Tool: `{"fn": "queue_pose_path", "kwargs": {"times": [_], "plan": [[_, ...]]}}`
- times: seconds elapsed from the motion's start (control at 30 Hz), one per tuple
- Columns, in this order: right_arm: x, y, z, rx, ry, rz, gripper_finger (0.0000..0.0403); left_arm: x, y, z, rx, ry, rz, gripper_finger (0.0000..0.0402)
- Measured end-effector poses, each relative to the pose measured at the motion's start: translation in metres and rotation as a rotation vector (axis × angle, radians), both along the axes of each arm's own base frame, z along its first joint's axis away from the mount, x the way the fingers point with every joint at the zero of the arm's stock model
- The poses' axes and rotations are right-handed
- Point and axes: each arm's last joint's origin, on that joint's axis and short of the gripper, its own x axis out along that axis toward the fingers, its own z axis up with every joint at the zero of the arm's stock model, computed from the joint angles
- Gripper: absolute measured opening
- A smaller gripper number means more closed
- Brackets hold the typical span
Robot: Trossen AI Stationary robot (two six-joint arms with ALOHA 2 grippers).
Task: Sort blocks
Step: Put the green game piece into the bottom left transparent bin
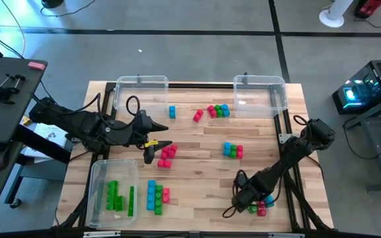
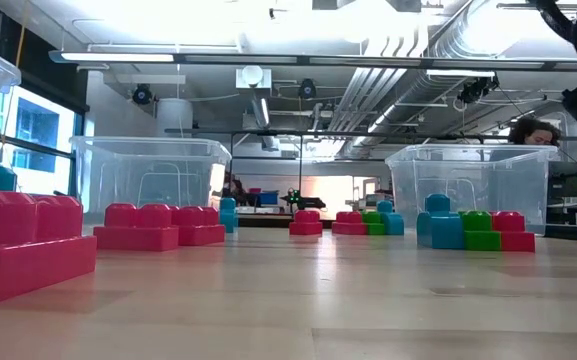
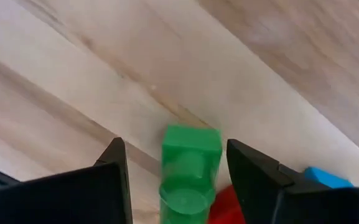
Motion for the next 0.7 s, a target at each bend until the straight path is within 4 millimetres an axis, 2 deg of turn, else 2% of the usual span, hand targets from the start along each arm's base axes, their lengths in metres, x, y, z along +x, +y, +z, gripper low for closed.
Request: {"fn": "queue_pose_path", "kwargs": {"times": [0.27,0.53,0.63,0.7], "plan": [[-0.008,0.006,-0.001,0.009,0.053,-0.012,0.0151,0.000,0.000,0.000,0.000,0.000,0.000,0.0257],[-0.003,0.010,-0.014,0.002,0.068,-0.047,0.0150,0.000,0.001,0.000,0.000,0.000,0.005,0.0257],[-0.003,0.011,-0.015,0.005,0.068,-0.042,0.0133,0.001,0.001,0.000,-0.001,-0.005,0.006,0.0257],[-0.003,0.011,-0.014,0.004,0.064,-0.038,0.0106,0.002,0.001,0.004,-0.017,-0.044,0.006,0.0257]]}}
